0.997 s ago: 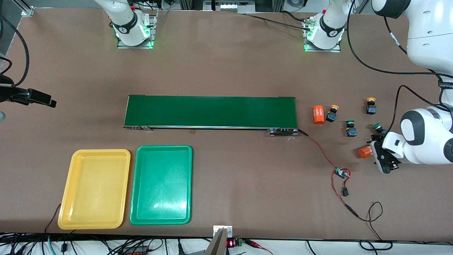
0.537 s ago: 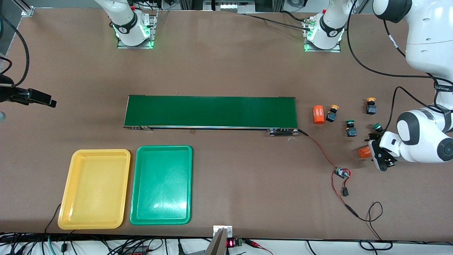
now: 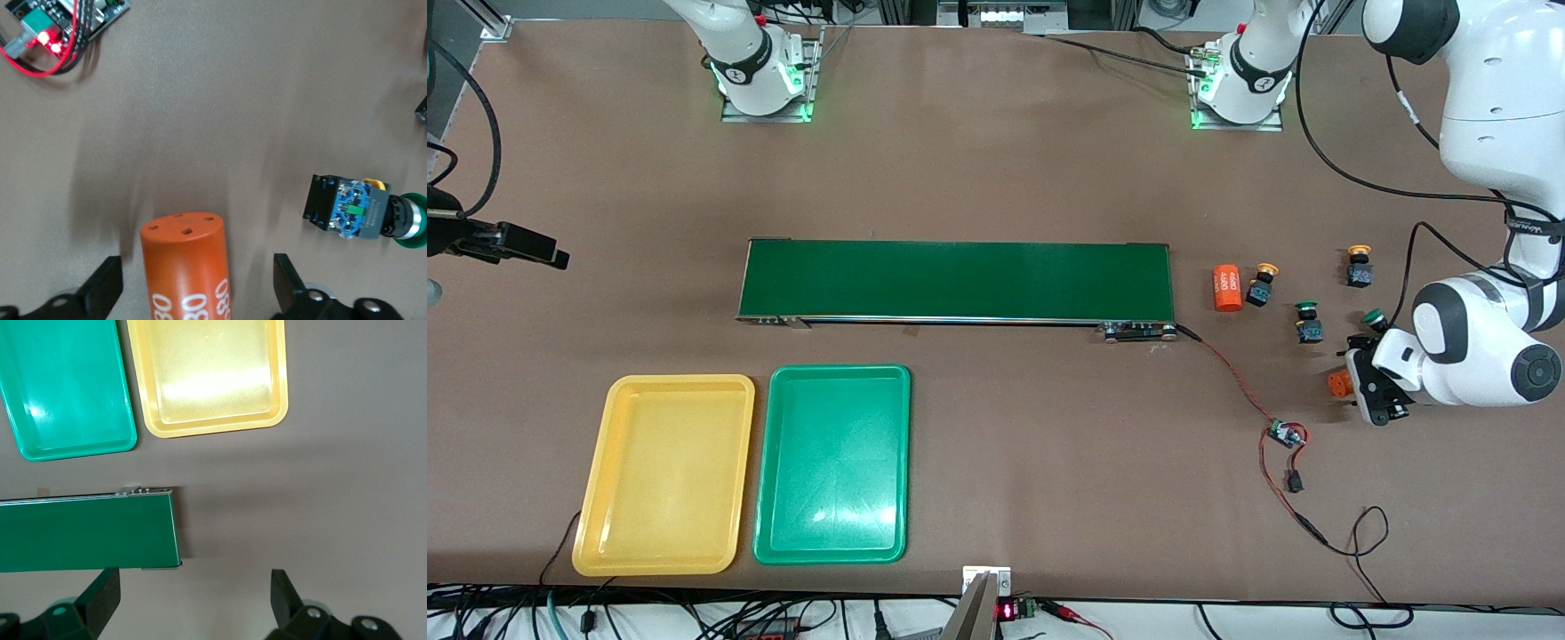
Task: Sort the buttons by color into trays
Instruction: 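Close the left gripper on the orange cylinder and lift it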
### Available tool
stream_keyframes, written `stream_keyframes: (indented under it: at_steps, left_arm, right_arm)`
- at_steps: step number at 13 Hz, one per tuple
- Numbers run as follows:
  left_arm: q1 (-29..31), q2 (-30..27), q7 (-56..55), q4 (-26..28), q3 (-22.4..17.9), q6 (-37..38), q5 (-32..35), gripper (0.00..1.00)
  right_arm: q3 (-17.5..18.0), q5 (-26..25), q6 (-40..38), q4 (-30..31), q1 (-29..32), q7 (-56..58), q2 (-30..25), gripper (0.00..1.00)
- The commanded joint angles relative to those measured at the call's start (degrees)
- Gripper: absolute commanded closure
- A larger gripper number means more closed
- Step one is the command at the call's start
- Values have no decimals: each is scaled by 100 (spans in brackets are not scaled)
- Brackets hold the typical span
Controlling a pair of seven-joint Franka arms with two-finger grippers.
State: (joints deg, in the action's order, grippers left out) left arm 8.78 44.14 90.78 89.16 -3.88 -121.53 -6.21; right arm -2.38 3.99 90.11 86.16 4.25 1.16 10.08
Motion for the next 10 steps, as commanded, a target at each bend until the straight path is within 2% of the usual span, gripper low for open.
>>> stream_keyframes:
  at_steps: [1,4,5,6,8,10]
  left_arm:
    - [98,33,361,40,10,-99,-213,10]
    - [142,51,466,14,10,-99,-293,25]
    - [150,51,562,-12,10,-99,-293,40]
    - [159,24,598,-21,10,-99,-302,67]
    - [142,-19,607,-56,10,-81,-293,88]
    - [98,-247,607,-57,114,-11,-302,97]
  right_arm:
    - [19,-21,-90,-73,41,130,11,0]
    - [19,-12,-82,-73,32,121,11,0]
    - [19,-12,-82,-73,32,121,11,0]
    - [19,-12,-82,-73,32,121,11,0]
    - [19,-3,-82,-73,32,121,11,0]
    - [19,-3,-90,-73,32,121,20,0]
